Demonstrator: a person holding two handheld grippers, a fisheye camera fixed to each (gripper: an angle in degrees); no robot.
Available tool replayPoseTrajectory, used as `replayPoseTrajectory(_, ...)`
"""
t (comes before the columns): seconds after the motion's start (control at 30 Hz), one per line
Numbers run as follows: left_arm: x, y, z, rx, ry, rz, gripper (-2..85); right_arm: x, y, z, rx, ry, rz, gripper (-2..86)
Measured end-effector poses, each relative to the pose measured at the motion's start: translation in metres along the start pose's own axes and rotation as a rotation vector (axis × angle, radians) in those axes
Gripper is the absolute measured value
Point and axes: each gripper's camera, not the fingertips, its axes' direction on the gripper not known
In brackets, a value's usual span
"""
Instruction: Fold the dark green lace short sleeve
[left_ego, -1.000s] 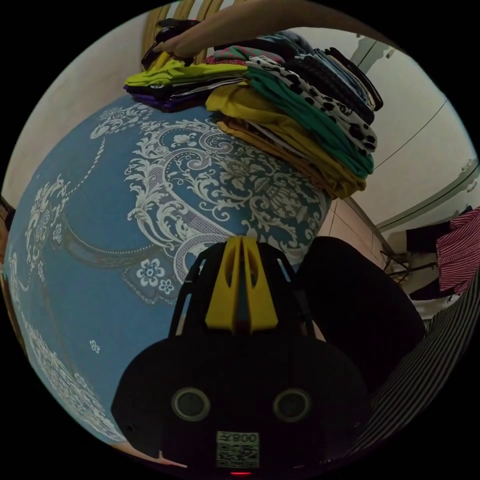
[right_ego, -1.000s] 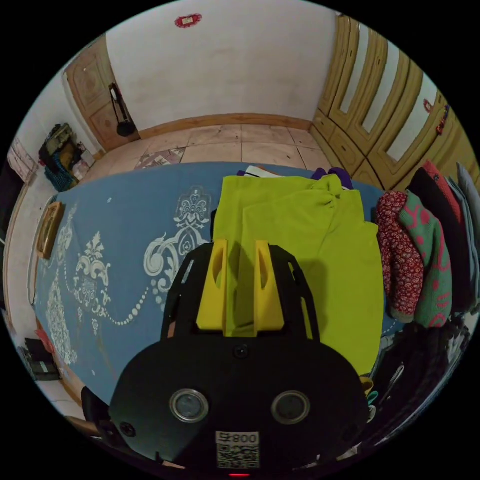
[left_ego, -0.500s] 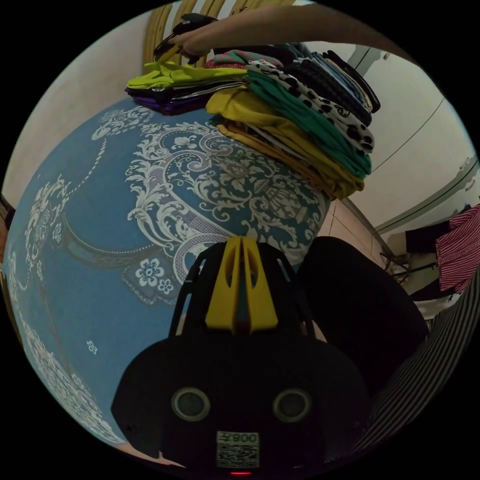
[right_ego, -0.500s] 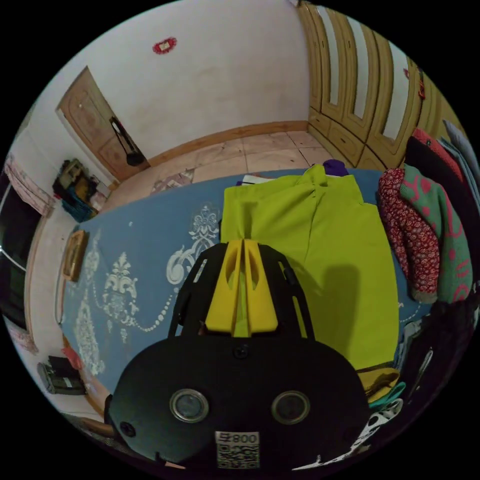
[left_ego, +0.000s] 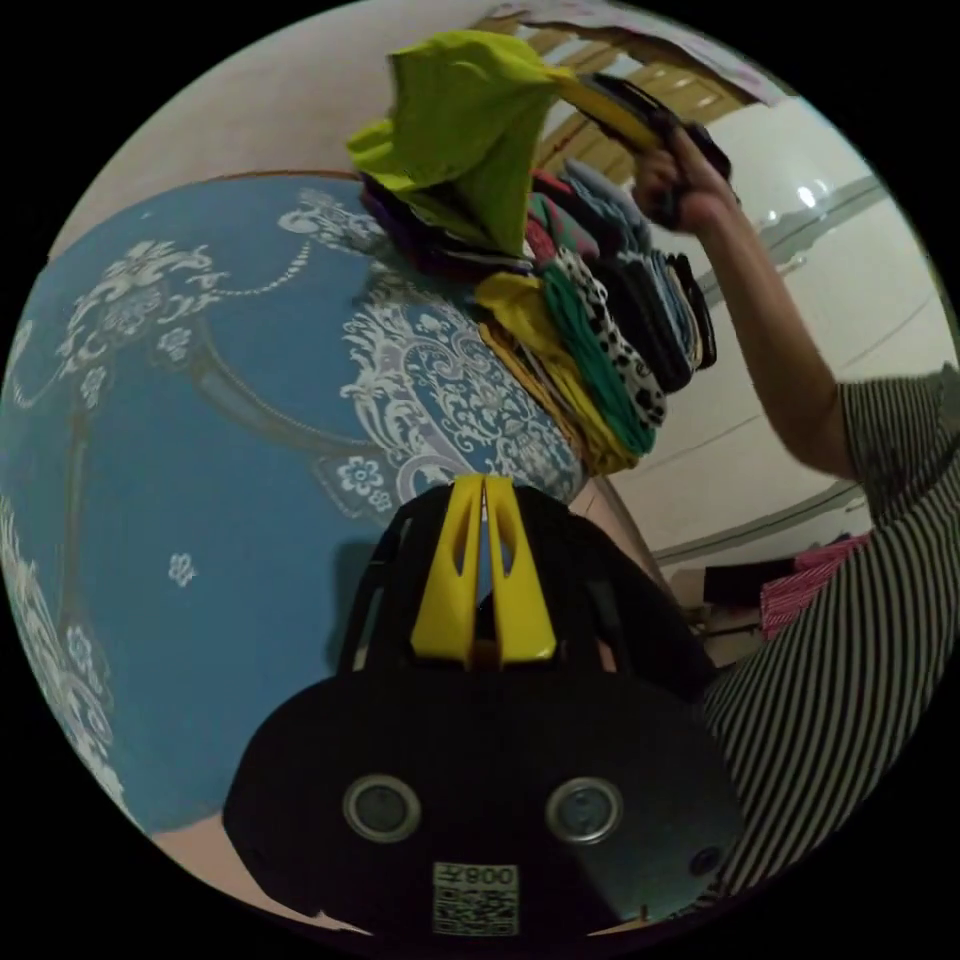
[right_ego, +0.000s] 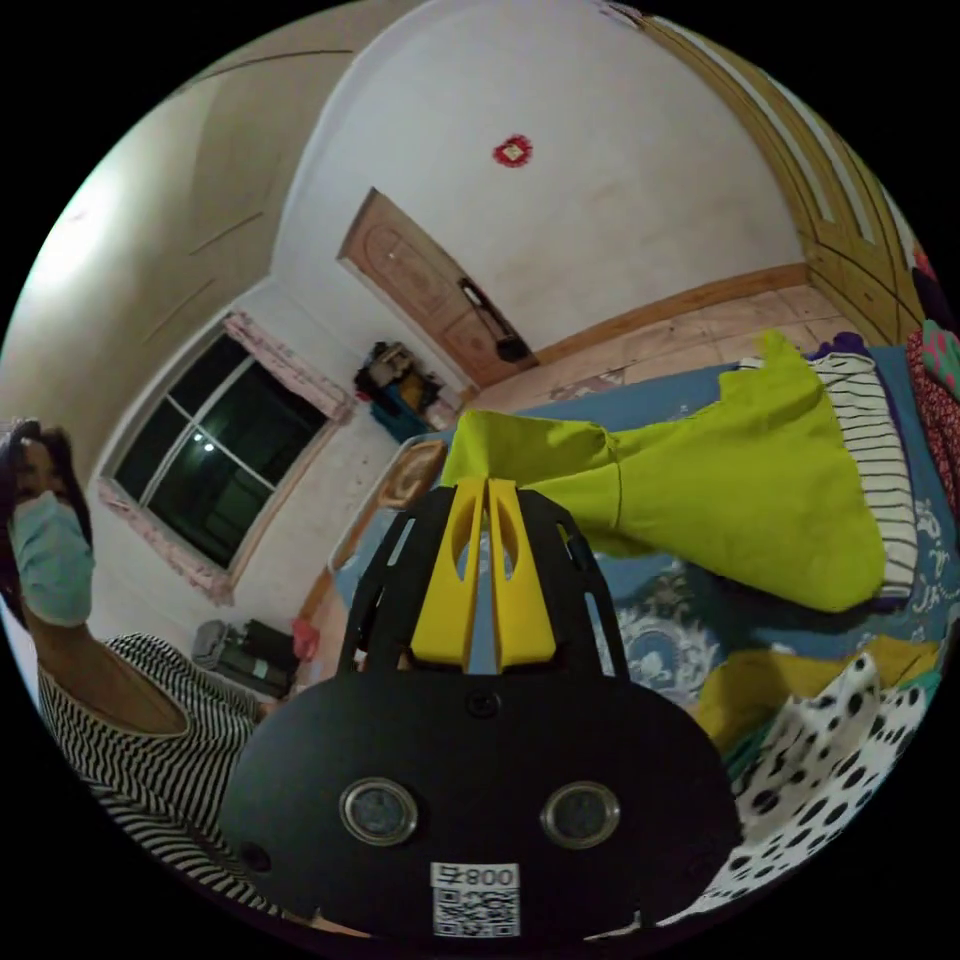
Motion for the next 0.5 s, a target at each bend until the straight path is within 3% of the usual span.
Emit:
replayPoseTrajectory(0.17, 0.011, 0.020, -0.107, 0.187, 0.071, -0.181, 1.2, -0.065, 0.081, -0.020, -0.032, -0.140, -0.004, 0.2)
replayPoseTrajectory(0.5, 0.064, 0.058, -0.246, 0.394, 0.066, -0.342, 5.1, -0.187, 0.237, -0.069, -0.169, -0.312, -0.022, 0.1)
